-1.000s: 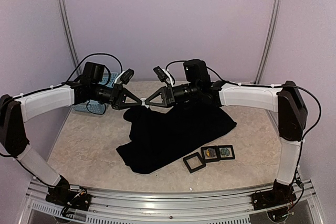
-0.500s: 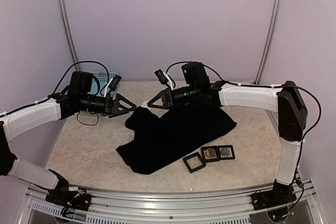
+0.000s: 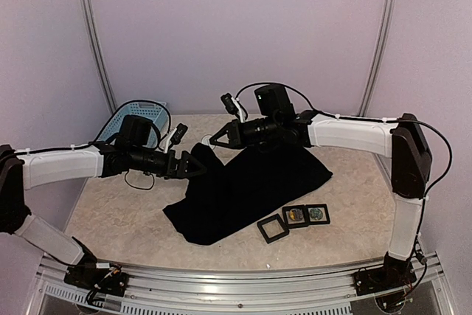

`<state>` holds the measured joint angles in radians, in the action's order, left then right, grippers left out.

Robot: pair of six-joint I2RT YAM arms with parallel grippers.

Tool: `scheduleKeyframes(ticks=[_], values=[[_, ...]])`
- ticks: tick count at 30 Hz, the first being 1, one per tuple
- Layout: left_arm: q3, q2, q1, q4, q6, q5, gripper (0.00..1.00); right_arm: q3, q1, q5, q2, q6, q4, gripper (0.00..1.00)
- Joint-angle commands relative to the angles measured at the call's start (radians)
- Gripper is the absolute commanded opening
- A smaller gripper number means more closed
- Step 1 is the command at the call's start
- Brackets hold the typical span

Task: Remove the brooch from the garment
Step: Remove the brooch from the crumpled clothing.

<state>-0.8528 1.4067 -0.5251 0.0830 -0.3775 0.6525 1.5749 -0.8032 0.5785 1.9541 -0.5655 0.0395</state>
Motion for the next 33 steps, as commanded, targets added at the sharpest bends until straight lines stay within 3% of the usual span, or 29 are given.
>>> scheduleKeyframes(ticks=[1, 7, 15, 18, 21, 33], values=[[-0.041, 0.048, -0.041, -0.068, 0.022, -0.057, 0.99, 0.024, -0.008, -0.071, -0.037, -0.014, 0.034, 0.00], [-0.073, 0.110, -0.060, -0.070, 0.025, -0.071, 0.94, 0.023, -0.012, -0.117, -0.038, -0.015, 0.050, 0.00], [-0.087, 0.125, -0.059, -0.056, 0.027, -0.068, 0.27, 0.024, -0.013, -0.165, -0.055, 0.030, 0.113, 0.00], [-0.097, 0.123, -0.056, -0.039, 0.028, -0.081, 0.07, 0.024, -0.016, -0.187, -0.065, 0.056, 0.141, 0.00], [-0.106, 0.119, -0.053, -0.032, 0.025, -0.095, 0.00, 0.024, -0.020, -0.212, -0.074, 0.087, 0.173, 0.00], [-0.133, 0.056, 0.019, -0.008, -0.014, -0.101, 0.00, 0.097, -0.080, -0.503, -0.068, 0.276, 0.409, 0.00]])
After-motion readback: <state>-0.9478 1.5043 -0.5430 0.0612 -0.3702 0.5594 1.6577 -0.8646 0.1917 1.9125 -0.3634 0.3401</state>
